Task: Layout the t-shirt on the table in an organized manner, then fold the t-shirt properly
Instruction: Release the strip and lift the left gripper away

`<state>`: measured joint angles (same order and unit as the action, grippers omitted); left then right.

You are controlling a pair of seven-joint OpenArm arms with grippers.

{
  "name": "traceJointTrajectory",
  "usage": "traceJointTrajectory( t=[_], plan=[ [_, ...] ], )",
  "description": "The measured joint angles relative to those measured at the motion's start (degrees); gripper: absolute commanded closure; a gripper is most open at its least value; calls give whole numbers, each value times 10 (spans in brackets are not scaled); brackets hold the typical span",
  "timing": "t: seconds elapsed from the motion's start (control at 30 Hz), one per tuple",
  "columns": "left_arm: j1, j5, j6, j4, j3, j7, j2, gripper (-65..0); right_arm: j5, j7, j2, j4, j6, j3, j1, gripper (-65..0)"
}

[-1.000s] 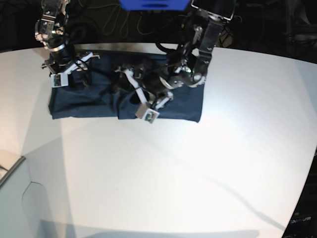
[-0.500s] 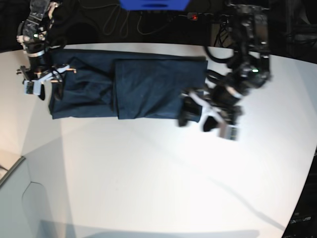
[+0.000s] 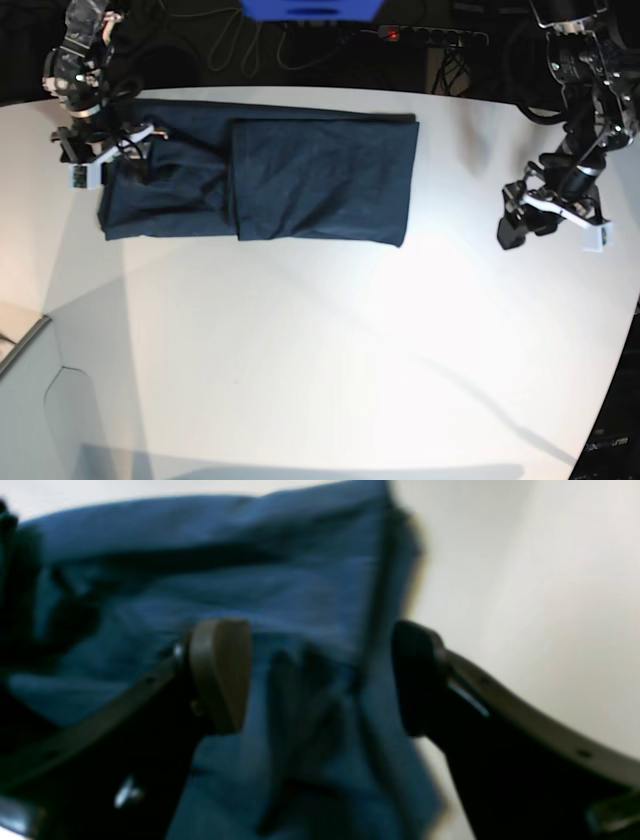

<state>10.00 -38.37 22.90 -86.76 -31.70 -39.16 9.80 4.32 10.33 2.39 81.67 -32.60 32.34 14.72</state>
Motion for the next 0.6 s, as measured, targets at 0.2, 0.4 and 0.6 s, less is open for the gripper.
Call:
traceJointTrajectory(
  t=[0.2, 0.4, 0.6],
  plan=[
    [16, 0, 1, 0, -5, -1, 0, -431, 3, 2, -2, -50, 0, 40, -28, -444],
    [14, -1, 0, 0, -2, 2, -3, -431, 3, 2, -4, -49, 0, 43, -26, -444],
    [17, -1, 0, 0, -1, 2, -3, -431, 0, -11, -12, -75, 0, 43, -30, -443]
  ],
)
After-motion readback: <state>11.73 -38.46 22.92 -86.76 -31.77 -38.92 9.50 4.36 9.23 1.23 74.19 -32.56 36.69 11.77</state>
